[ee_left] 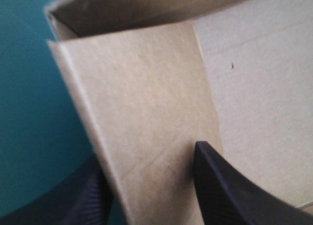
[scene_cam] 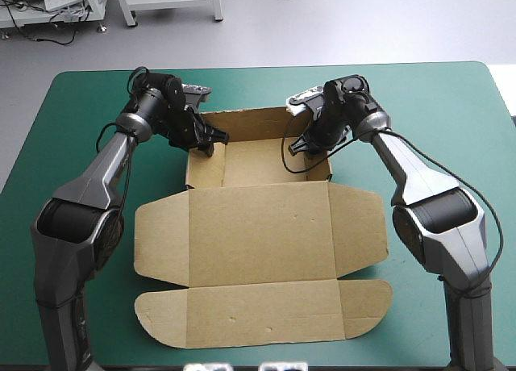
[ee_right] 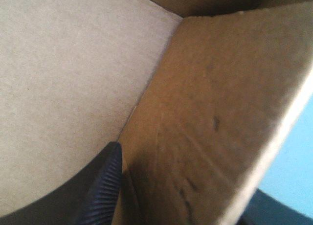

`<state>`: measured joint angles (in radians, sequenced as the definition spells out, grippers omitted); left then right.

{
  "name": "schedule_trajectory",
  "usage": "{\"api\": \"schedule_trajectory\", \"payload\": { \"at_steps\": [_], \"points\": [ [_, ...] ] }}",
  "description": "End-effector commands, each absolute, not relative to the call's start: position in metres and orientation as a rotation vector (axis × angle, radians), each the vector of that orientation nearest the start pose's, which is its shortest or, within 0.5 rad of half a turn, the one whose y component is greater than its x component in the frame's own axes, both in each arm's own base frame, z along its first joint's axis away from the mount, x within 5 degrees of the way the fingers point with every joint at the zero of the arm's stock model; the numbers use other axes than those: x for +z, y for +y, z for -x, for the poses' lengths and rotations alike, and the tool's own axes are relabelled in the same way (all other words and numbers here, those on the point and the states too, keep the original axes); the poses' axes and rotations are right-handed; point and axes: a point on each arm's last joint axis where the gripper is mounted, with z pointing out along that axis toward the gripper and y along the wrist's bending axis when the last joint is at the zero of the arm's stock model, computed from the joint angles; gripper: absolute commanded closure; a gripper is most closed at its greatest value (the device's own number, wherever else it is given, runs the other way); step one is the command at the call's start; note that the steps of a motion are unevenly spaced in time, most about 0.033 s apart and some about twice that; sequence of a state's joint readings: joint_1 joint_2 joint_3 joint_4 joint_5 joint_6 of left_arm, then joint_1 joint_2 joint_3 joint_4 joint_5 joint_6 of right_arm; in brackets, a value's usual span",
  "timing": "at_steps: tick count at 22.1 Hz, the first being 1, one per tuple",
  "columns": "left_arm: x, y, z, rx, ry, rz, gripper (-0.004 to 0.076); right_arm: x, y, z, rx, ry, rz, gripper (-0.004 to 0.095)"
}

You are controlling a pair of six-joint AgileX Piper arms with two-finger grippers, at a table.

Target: Fold the box

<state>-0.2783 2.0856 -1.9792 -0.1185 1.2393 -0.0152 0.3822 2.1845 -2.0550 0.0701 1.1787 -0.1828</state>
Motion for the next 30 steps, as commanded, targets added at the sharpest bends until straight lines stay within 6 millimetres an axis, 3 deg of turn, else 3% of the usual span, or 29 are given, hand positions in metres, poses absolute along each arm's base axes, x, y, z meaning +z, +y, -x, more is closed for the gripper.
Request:
{"api": "schedule_trajectory", "payload": {
  "at_steps": [1, 6, 12, 14, 17, 19, 22, 24, 26, 28, 30],
  "points": [
    [0.332, -0.130, -0.421, -0.289, 2.721, -0.309, 0.0367, 0.299, 0.179, -0.435, 0.144, 2.588, 0.732, 0.0467],
    [0.345, -0.131, -0.421, -0.308, 2.676, -0.308, 0.0367, 0.315, 0.176, -0.434, 0.123, 2.573, 0.726, 0.0467],
    [0.346, -0.131, -0.421, -0.312, 2.673, -0.307, 0.0368, 0.355, 0.171, -0.434, 0.093, 2.474, 0.645, 0.0467],
    [0.355, -0.129, -0.417, -0.295, 2.651, -0.308, 0.0368, 0.371, 0.171, -0.433, 0.120, 2.438, 0.575, 0.0467],
    [0.385, -0.124, -0.403, -0.293, 2.574, -0.306, 0.0384, 0.403, 0.167, -0.422, 0.152, 2.359, 0.507, 0.0469],
    [0.415, -0.120, -0.388, -0.303, 2.495, -0.304, 0.0434, 0.419, 0.163, -0.413, 0.157, 2.326, 0.499, 0.0470],
    [0.470, -0.107, -0.344, -0.311, 2.349, -0.298, 0.0526, 0.445, 0.156, -0.396, 0.159, 2.267, 0.486, 0.0469],
    [0.511, -0.095, -0.301, -0.323, 2.228, -0.293, 0.0572, 0.461, 0.151, -0.384, 0.165, 2.230, 0.478, 0.0469],
    [0.536, -0.086, -0.267, -0.326, 2.141, -0.296, 0.0600, 0.472, 0.147, -0.375, 0.169, 2.205, 0.472, 0.0469],
    [0.567, -0.072, -0.217, -0.316, 2.014, -0.316, 0.0636, 0.482, 0.139, -0.369, 0.194, 2.186, 0.443, 0.0470],
    [0.584, -0.061, -0.183, -0.309, 1.935, -0.306, 0.0653, 0.487, 0.132, -0.366, 0.227, 2.180, 0.414, 0.0470]
  ]
}}
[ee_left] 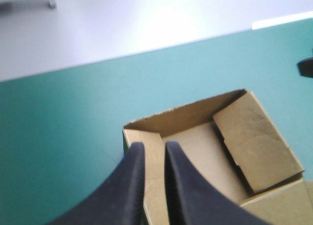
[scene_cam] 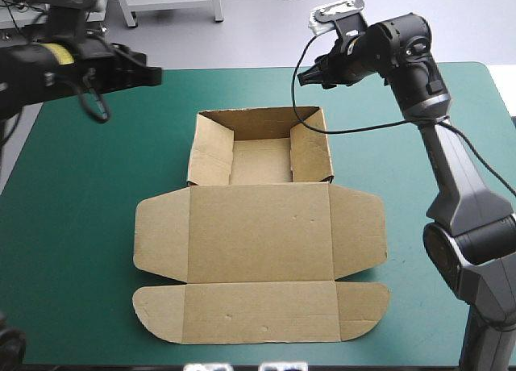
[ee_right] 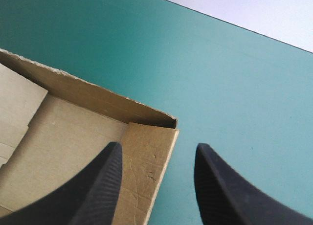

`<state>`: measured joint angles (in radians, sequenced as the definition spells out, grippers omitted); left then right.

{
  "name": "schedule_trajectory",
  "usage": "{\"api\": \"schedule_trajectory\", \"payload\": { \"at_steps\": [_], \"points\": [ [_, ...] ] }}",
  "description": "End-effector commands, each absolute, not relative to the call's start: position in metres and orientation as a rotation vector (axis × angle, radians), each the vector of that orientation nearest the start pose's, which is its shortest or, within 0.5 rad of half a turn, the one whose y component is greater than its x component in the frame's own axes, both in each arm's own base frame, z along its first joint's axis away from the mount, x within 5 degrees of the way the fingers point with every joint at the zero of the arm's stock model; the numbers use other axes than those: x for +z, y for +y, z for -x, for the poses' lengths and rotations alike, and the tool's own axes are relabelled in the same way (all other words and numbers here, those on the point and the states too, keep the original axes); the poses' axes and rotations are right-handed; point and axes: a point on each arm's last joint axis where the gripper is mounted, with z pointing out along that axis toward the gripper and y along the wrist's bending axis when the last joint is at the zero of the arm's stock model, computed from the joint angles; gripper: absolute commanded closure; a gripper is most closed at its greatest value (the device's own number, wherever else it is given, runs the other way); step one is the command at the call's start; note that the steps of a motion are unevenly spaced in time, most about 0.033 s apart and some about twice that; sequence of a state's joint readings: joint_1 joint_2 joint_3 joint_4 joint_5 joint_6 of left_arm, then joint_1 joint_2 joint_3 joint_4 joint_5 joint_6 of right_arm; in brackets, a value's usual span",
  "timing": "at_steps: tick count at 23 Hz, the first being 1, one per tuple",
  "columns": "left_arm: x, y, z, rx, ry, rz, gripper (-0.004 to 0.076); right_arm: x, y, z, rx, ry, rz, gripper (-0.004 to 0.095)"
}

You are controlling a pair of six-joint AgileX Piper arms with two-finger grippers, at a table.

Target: Fold the box

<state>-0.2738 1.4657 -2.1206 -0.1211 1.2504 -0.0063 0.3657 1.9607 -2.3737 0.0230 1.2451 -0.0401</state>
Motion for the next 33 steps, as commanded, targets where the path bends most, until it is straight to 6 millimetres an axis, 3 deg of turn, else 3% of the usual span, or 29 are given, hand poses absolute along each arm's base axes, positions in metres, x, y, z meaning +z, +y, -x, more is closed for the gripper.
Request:
{"api": "schedule_trajectory", "payload": {
  "at_steps": [1, 4, 7, 12, 13, 15, 17, 21, 26, 29, 33],
  "points": [
    [0.591, -0.056, -0.163, -0.309, 1.894, -0.302, 0.0659, 0.489, 0.129, -0.366, 0.253, 2.180, 0.393, 0.0470],
    [0.599, -0.039, -0.111, -0.283, 1.808, -0.297, 0.0662, 0.492, 0.119, -0.366, 0.298, 2.181, 0.358, 0.0469],
    [0.588, -0.021, -0.063, -0.220, 1.767, -0.269, 0.0662, 0.489, 0.111, -0.370, 0.334, 2.195, 0.329, 0.0469],
    [0.543, 0.005, -0.015, -0.091, 1.626, -0.185, 0.0662, 0.463, 0.111, -0.380, 0.386, 2.294, 0.324, 0.0469],
    [0.521, 0.008, -0.006, -0.108, 1.589, -0.163, 0.0662, 0.448, 0.114, -0.384, 0.403, 2.347, 0.325, 0.0469],
    [0.481, 0.010, -0.012, -0.098, 1.696, -0.114, 0.0662, 0.424, 0.117, -0.389, 0.432, 2.429, 0.324, 0.0469],
    [0.457, 0.006, -0.031, -0.071, 1.789, -0.119, 0.0662, 0.408, 0.119, -0.391, 0.442, 2.478, 0.355, 0.0469],
    [0.448, 0.001, -0.049, -0.077, 1.826, -0.112, 0.0662, 0.381, 0.123, -0.398, 0.470, 2.561, 0.364, 0.0469],
    [0.392, -0.002, -0.065, -0.043, 1.961, -0.097, 0.0669, 0.350, 0.136, -0.407, 0.524, 2.636, 0.412, 0.0469],
    [0.371, -0.003, -0.067, -0.061, 1.962, -0.085, 0.0699, 0.333, 0.146, -0.413, 0.544, 2.672, 0.431, 0.0472],
    [0.366, -0.002, -0.066, -0.043, 1.965, -0.090, 0.0724, 0.315, 0.155, -0.419, 0.560, 2.702, 0.475, 0.0621]
  ]
}}
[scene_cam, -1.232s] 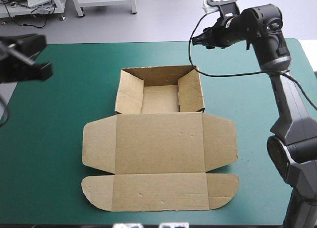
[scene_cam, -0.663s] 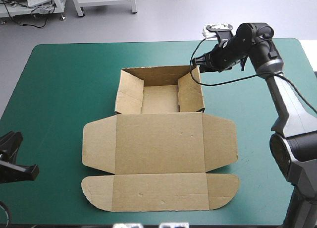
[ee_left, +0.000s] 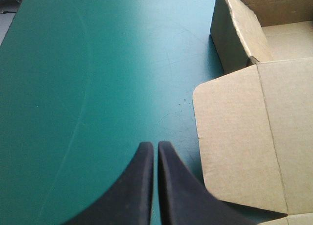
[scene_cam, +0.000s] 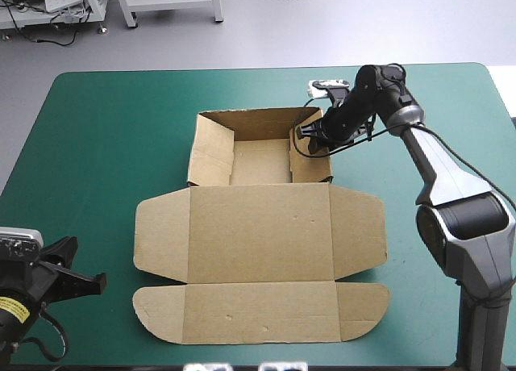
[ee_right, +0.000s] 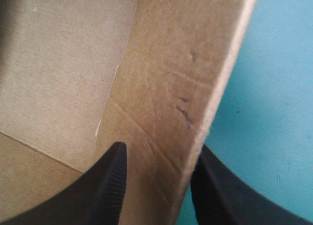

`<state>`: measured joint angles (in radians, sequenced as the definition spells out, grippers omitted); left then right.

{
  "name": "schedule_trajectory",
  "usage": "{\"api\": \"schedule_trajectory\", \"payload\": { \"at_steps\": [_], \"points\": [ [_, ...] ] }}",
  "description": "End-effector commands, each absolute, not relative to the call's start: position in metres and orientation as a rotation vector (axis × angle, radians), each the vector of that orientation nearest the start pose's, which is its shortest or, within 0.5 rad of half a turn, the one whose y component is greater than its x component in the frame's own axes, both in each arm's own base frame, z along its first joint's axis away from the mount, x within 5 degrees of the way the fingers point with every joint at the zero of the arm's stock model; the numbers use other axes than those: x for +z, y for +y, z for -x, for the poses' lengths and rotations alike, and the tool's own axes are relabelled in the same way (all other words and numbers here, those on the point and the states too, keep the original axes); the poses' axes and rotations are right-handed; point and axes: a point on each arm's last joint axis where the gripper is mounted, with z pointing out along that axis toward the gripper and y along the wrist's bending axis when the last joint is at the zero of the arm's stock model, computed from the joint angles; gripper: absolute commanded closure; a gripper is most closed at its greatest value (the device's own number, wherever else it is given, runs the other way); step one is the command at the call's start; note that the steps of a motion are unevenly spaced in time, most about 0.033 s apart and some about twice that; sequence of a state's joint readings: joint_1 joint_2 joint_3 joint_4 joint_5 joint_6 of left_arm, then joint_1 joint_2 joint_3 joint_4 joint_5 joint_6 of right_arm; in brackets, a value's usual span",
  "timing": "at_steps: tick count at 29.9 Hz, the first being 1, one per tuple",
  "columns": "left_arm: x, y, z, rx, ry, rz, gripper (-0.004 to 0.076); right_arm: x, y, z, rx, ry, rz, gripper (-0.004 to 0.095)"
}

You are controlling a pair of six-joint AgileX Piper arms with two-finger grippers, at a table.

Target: Fold the box

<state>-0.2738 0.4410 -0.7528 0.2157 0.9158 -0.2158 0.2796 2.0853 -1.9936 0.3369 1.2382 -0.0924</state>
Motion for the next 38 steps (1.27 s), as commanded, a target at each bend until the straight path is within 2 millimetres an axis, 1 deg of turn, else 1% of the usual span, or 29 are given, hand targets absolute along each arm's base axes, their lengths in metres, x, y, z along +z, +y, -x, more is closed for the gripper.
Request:
{"api": "schedule_trajectory", "payload": {
  "at_steps": [1, 3, 5, 6, 10, 14, 17, 21, 24, 27, 29, 30, 31, 33, 34, 35, 36, 38],
  "points": [
    [0.366, -0.001, -0.067, -0.037, 1.964, -0.091, 0.0729, 0.314, 0.156, -0.419, 0.558, 2.699, 0.487, 0.0686],
    [0.366, -0.001, -0.067, -0.035, 1.962, -0.091, 0.0729, 0.311, 0.156, -0.421, 0.556, 2.699, 0.491, 0.0823],
    [0.366, -0.001, -0.067, -0.035, 1.962, -0.091, 0.0729, 0.310, 0.155, -0.422, 0.524, 2.693, 0.492, 0.0915],
    [0.366, -0.001, -0.067, -0.034, 1.962, -0.093, 0.0729, 0.310, 0.154, -0.423, 0.509, 2.689, 0.492, 0.0929],
    [0.366, -0.001, -0.067, -0.031, 1.963, -0.094, 0.0729, 0.310, 0.152, -0.425, 0.480, 2.687, 0.472, 0.0917],
    [0.366, -0.001, -0.067, -0.024, 1.962, -0.095, 0.0729, 0.319, 0.152, -0.424, 0.485, 2.673, 0.467, 0.0917],
    [0.366, -0.001, -0.067, -0.021, 1.961, -0.096, 0.0729, 0.336, 0.149, -0.425, 0.428, 2.632, 0.460, 0.0917],
    [0.366, -0.001, -0.067, -0.019, 1.961, -0.096, 0.0729, 0.378, 0.133, -0.422, 0.308, 2.510, 0.426, 0.0917],
    [0.366, 0.000, -0.067, -0.013, 1.960, -0.097, 0.0729, 0.408, 0.103, -0.417, 0.159, 2.431, 0.356, 0.0917],
    [0.366, 0.000, -0.067, -0.010, 1.961, -0.097, 0.0729, 0.431, 0.061, -0.409, 0.003, 2.388, 0.249, 0.0917],
    [0.366, 0.000, -0.067, -0.010, 1.961, -0.097, 0.0729, 0.443, 0.035, -0.403, -0.013, 2.366, 0.162, 0.0917],
    [0.366, 0.000, -0.067, -0.010, 1.961, -0.097, 0.0729, 0.449, 0.013, -0.400, -0.023, 2.355, 0.095, 0.0917],
    [0.366, 0.000, -0.067, -0.007, 1.961, -0.098, 0.0729, 0.454, -0.002, -0.395, -0.025, 2.342, 0.051, 0.0917],
    [0.366, 0.000, -0.067, -0.003, 1.960, -0.098, 0.0729, 0.464, -0.038, -0.385, -0.053, 2.316, -0.063, 0.0917],
    [0.366, 0.000, -0.067, -0.003, 1.960, -0.098, 0.0729, 0.467, -0.056, -0.379, -0.059, 2.307, -0.119, 0.0917],
    [0.366, 0.000, -0.067, -0.003, 1.960, -0.098, 0.0729, 0.469, -0.070, -0.374, -0.059, 2.302, -0.165, 0.0917],
    [0.366, 0.000, -0.067, -0.003, 1.960, -0.098, 0.0729, 0.469, -0.089, -0.367, -0.053, 2.299, -0.232, 0.0917],
    [0.366, 0.000, -0.067, -0.002, 1.958, -0.099, 0.0729, 0.461, -0.117, -0.359, -0.047, 2.317, -0.330, 0.0917]
  ]
}}
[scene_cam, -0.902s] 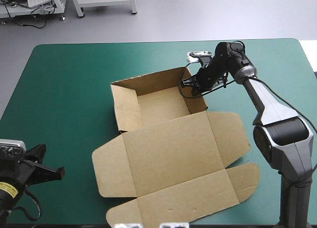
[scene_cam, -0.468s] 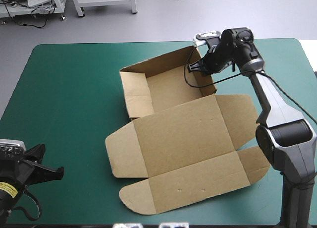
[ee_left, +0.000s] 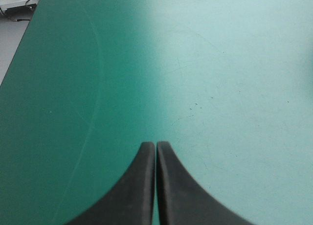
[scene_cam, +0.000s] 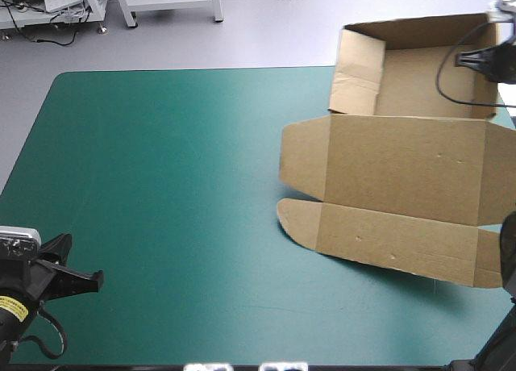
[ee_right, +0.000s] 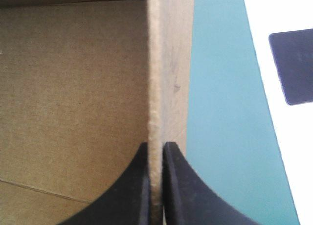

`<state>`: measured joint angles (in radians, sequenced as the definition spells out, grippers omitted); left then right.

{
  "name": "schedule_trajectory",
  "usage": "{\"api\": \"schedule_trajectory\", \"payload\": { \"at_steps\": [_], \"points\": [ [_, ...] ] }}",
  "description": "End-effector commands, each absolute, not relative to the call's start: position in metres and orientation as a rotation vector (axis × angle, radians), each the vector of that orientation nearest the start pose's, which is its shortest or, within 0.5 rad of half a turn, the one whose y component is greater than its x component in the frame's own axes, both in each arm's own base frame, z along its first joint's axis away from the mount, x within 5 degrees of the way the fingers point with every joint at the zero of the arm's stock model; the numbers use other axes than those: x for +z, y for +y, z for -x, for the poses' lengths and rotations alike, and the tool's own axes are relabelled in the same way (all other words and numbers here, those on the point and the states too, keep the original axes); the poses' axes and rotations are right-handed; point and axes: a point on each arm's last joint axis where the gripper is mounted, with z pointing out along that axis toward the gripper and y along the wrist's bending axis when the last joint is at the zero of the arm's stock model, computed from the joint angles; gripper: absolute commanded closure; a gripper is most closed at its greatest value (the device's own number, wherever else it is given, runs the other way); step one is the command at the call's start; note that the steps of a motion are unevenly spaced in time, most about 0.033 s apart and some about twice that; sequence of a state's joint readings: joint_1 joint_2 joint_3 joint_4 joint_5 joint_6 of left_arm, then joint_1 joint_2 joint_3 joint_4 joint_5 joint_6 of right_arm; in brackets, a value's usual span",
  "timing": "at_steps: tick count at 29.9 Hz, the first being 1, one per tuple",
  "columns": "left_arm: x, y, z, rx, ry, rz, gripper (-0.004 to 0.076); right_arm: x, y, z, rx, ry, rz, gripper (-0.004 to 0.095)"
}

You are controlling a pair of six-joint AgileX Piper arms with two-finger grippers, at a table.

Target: Fold the box

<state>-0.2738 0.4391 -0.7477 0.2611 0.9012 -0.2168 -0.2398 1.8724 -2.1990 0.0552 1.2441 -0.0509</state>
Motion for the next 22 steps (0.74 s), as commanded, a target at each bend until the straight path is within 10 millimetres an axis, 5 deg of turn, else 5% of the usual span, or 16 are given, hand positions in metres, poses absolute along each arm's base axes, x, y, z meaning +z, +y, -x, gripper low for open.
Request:
{"api": "schedule_trajectory", "payload": {
  "at_steps": [1, 7, 14, 22],
  "points": [
    [0.366, 0.000, -0.067, -0.002, 1.958, -0.099, 0.0729, 0.453, -0.132, -0.355, -0.044, 2.337, -0.382, 0.0917],
    [0.367, 0.000, -0.067, -0.003, 1.952, -0.100, 0.0729, 0.378, -0.177, -0.345, 0.016, 2.542, -0.566, 0.0917],
    [0.367, 0.000, -0.067, -0.004, 1.952, -0.102, 0.0729, 0.305, -0.170, -0.348, 0.029, 2.665, -0.512, 0.0917],
    [0.366, -0.001, -0.068, -0.014, 1.956, -0.100, 0.0729, 0.264, -0.163, -0.351, 0.035, 2.739, -0.444, 0.0917]
  ]
}}
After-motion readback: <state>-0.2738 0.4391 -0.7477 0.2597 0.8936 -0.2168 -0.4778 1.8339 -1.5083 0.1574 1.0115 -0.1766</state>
